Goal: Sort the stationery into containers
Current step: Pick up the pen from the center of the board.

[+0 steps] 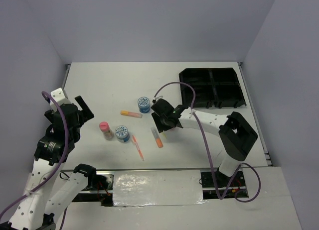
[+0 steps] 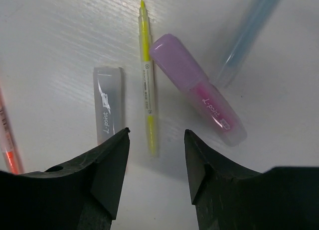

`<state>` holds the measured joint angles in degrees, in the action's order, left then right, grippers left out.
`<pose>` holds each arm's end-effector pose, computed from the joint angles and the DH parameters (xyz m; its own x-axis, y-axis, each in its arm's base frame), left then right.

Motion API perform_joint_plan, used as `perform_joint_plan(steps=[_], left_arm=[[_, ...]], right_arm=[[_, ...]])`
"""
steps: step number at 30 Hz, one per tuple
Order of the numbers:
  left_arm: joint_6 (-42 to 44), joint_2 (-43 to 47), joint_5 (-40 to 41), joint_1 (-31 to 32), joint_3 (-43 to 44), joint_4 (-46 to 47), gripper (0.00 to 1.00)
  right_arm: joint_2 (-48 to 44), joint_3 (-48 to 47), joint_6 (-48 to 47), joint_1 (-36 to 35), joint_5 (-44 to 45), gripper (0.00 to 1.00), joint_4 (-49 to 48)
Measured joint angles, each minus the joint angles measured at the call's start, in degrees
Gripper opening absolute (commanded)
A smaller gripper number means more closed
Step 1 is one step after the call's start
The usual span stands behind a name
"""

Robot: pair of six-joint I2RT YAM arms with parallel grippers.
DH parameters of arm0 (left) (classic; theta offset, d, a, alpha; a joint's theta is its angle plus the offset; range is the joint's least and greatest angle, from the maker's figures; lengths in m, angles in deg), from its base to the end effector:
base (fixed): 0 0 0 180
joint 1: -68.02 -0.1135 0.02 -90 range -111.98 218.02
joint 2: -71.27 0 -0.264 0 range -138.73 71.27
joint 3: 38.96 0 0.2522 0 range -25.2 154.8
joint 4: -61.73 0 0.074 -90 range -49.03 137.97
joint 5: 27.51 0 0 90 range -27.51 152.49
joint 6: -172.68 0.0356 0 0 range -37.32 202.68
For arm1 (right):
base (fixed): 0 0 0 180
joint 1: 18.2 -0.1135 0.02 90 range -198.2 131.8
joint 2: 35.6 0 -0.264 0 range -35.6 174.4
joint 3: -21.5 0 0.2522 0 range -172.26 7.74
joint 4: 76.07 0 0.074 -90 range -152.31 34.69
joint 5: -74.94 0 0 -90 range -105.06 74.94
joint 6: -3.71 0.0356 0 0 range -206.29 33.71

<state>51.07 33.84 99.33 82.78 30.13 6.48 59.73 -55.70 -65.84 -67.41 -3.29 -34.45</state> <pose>0.1205 -0.0097 0.3653 -0.1579 -0.3922 -0.9062 -0.4817 0.8317 -0.2760 0.2270 0.2519 0.2039 -0.7643 -0.3622 -0.5336 -0.4344 0.9007 0.0109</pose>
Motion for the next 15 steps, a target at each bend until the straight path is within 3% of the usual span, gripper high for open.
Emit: perform_joint_plan(steps=[15], left_arm=[[0.1, -0.4, -1.0, 0.0, -0.3, 0.5, 0.99]], right_arm=[[6.9, -0.3, -1.0, -0.2, -2.0, 0.43, -2.6]])
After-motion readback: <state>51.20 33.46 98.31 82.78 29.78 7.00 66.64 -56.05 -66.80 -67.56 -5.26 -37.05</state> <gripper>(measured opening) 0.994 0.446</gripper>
